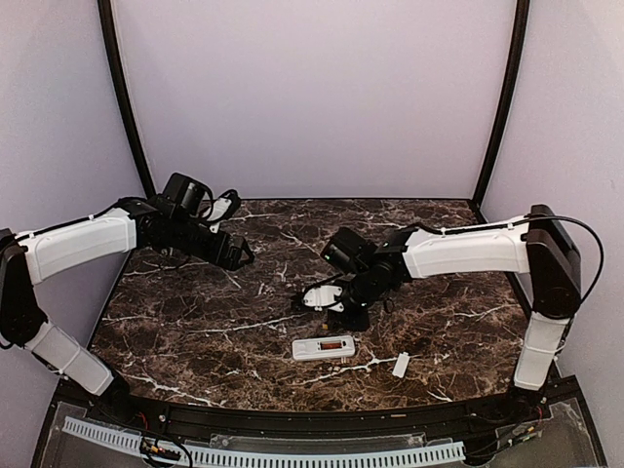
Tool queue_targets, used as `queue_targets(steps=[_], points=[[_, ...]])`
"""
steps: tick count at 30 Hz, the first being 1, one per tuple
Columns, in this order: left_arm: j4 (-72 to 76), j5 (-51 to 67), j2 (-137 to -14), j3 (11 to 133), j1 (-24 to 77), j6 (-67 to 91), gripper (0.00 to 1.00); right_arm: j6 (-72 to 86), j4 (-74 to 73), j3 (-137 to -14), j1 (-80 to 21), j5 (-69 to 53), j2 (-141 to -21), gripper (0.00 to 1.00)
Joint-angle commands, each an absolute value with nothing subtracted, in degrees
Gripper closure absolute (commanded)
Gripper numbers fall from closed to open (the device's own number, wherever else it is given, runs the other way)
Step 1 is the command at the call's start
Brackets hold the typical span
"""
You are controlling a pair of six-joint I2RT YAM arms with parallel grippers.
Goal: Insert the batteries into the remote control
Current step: Place the battery in the battery compartment.
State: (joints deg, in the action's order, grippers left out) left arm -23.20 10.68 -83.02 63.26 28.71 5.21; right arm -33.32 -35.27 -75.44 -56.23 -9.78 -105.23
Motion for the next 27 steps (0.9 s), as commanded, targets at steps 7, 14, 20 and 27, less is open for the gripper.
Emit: queue_targets(steps=[7, 14, 20, 27], points=[[-23.6, 10.8, -80.7, 63.0, 28.3, 5.5, 0.01, -38.7, -35.4, -76.2, -59.5, -6.8, -109.7, 1.00], [-23.7, 11.1, -80.8, 63.1, 28.3, 5.4, 0.01, -38.3, -35.9, -76.4, -60.3, -7.2, -108.7, 1.00], [-23.8, 11.5, -80.9, 63.2, 28.3, 5.2, 0.01, -37.9, -36.4, -76.3, -61.3, -6.4, -110.3, 1.00], [-23.9, 12.1, -81.1, 63.2, 28.3, 5.2, 0.01, -37.4, -36.8, -76.3, -62.1, -4.5, -110.9, 0.97]])
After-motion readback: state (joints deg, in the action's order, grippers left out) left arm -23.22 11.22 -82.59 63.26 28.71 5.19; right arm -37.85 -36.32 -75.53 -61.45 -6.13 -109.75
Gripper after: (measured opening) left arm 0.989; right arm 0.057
